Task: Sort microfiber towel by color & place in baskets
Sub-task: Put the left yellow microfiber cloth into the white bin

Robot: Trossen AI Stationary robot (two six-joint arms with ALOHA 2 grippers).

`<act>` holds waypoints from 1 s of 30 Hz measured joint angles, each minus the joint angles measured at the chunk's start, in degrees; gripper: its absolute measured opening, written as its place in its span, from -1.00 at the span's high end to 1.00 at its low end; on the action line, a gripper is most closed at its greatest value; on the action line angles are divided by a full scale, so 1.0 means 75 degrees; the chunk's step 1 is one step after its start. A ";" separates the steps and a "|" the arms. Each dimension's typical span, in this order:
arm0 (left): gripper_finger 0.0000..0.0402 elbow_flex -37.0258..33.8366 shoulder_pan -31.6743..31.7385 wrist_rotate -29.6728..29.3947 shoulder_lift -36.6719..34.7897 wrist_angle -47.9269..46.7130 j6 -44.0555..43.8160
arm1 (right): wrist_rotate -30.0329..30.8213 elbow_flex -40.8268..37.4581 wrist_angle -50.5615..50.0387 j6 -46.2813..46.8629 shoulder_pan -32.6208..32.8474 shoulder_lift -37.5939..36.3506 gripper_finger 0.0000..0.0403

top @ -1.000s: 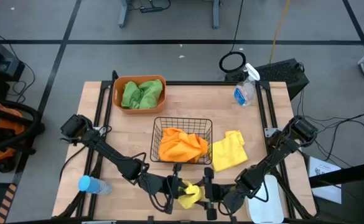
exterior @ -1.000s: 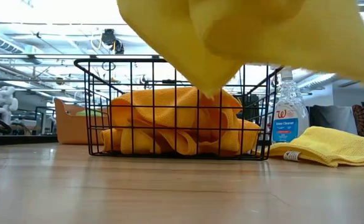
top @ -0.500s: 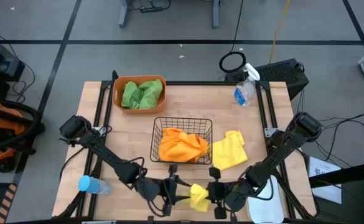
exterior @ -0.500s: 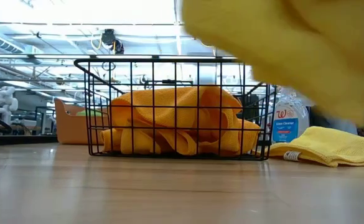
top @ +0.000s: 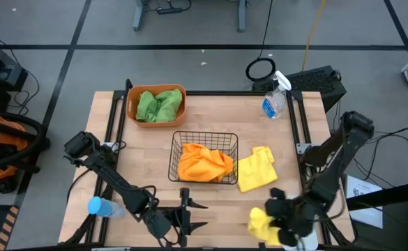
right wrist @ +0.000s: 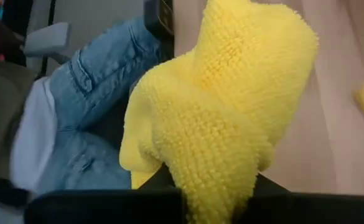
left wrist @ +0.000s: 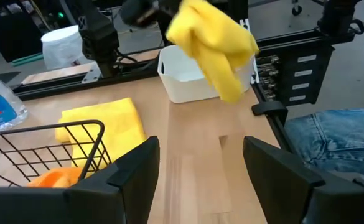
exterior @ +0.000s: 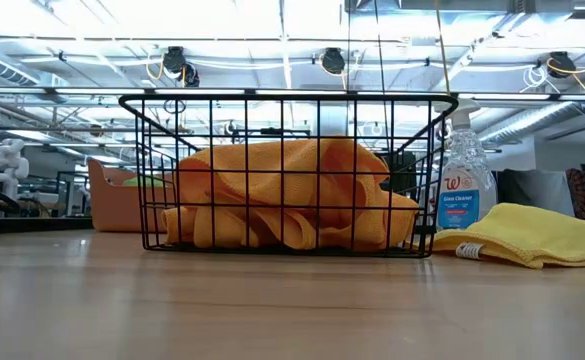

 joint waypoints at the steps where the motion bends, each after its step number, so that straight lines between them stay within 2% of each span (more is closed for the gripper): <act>1: -0.18 0.0000 0.0000 -0.0004 0.0000 0.0002 -0.0001 | 0.0002 0.0000 -0.0250 0.0410 0.0137 -0.0159 0.88; 7: -0.18 0.0000 0.0038 -0.0116 0.0000 0.0009 -0.0004 | 0.0007 0.0000 -0.1561 0.2299 0.1029 -0.0676 0.88; 16: -0.18 0.0000 0.0111 -0.0129 0.0000 0.0012 -0.0010 | 0.0016 0.0000 -0.2915 0.4560 0.1771 -0.0461 0.88; 18: -0.18 0.0000 0.0143 -0.0129 0.0000 0.0012 -0.0012 | -0.0109 0.0000 -0.3144 0.4817 0.1774 -0.0312 0.88; 23: -0.18 0.0000 0.0230 -0.0126 0.0000 0.0015 -0.0202 | -0.1151 0.0000 -0.3464 0.5046 0.1748 0.0113 0.88; 30: -0.18 0.0000 0.0280 -0.0123 0.0000 0.0012 -0.0202 | -0.1319 0.0000 -0.3467 0.5460 0.1727 0.0479 0.88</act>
